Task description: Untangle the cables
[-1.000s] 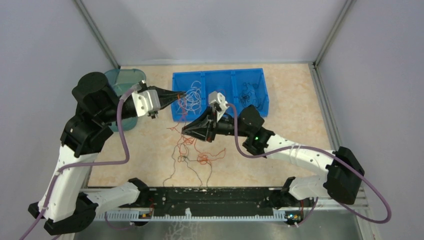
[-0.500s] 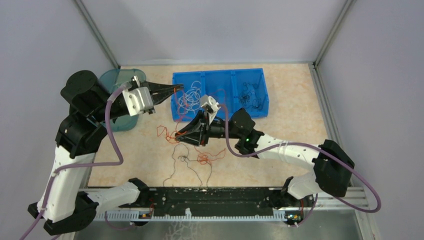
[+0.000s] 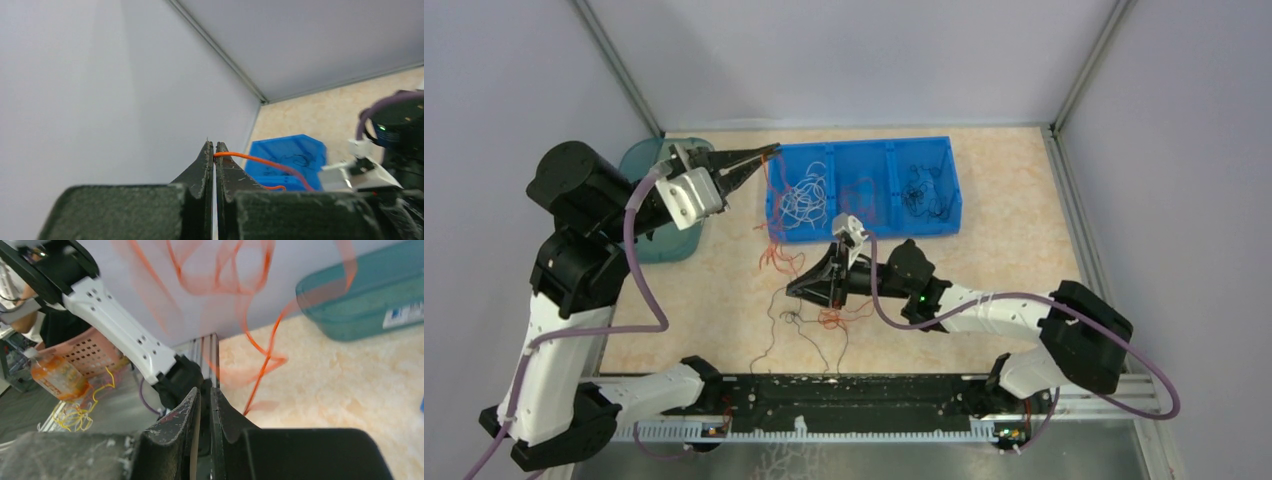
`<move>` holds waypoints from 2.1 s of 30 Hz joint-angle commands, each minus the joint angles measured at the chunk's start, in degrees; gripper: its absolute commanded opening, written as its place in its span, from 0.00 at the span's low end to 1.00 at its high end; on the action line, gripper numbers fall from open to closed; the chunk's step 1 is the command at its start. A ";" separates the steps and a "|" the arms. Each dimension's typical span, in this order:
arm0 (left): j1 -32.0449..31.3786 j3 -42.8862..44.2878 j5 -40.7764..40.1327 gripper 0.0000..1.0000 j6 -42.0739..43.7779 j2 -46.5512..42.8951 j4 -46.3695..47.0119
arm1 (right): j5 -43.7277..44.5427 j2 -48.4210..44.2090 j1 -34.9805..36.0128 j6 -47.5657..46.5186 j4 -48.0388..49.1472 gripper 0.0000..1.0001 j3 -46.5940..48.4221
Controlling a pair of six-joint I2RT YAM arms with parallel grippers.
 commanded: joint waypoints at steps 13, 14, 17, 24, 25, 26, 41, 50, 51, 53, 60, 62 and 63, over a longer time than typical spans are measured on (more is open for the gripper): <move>0.18 4.24 -3.25 0.00 11.43 -0.26 -0.81 | 6.18 -18.51 -1.40 -4.61 -13.07 0.58 -3.78; 0.17 3.65 -3.07 0.00 12.19 -0.48 -1.93 | 5.89 -20.78 -2.11 -4.92 -15.55 0.63 -2.55; 0.17 1.81 -1.86 0.00 14.33 -1.05 -4.69 | 1.63 -25.55 -3.60 -6.74 -23.46 0.76 1.58; 0.12 -0.88 -0.30 0.00 15.48 -1.97 -5.08 | -0.92 -27.30 -3.89 -11.03 -30.55 0.86 7.13; 0.17 -1.19 -0.20 0.00 15.37 -2.00 -5.11 | -1.64 -26.09 -3.89 -10.09 -28.30 0.86 7.60; 0.17 -1.46 -0.07 0.00 15.27 -2.17 -5.21 | -2.34 -24.72 -3.88 -9.10 -25.72 0.86 8.20; 0.17 -2.62 1.50 0.00 14.59 -2.46 -5.32 | -13.49 -9.55 -10.35 7.59 -0.70 0.80 12.42; 0.17 -3.65 1.93 0.00 14.43 -2.20 -4.06 | -20.31 -5.19 -12.88 17.88 9.23 0.76 12.65; 0.17 -3.80 1.81 0.00 14.48 -2.24 -3.97 | -21.20 -3.69 -12.86 20.54 12.75 0.75 12.82; 0.15 -4.29 1.59 0.00 14.63 -2.27 -3.70 | -22.79 -0.87 -12.86 26.27 20.22 0.73 13.55; 0.15 -6.16 1.71 0.00 14.58 -2.09 -1.76 | -24.70 4.36 -12.41 32.59 29.43 0.67 16.29; 0.16 -6.42 1.53 0.00 14.69 -1.82 -1.29 | -25.00 4.78 -11.77 31.34 28.23 0.62 16.52; 0.15 -6.51 1.42 0.00 14.77 -1.63 -1.05 | -25.17 5.00 -11.36 30.61 27.46 0.55 16.64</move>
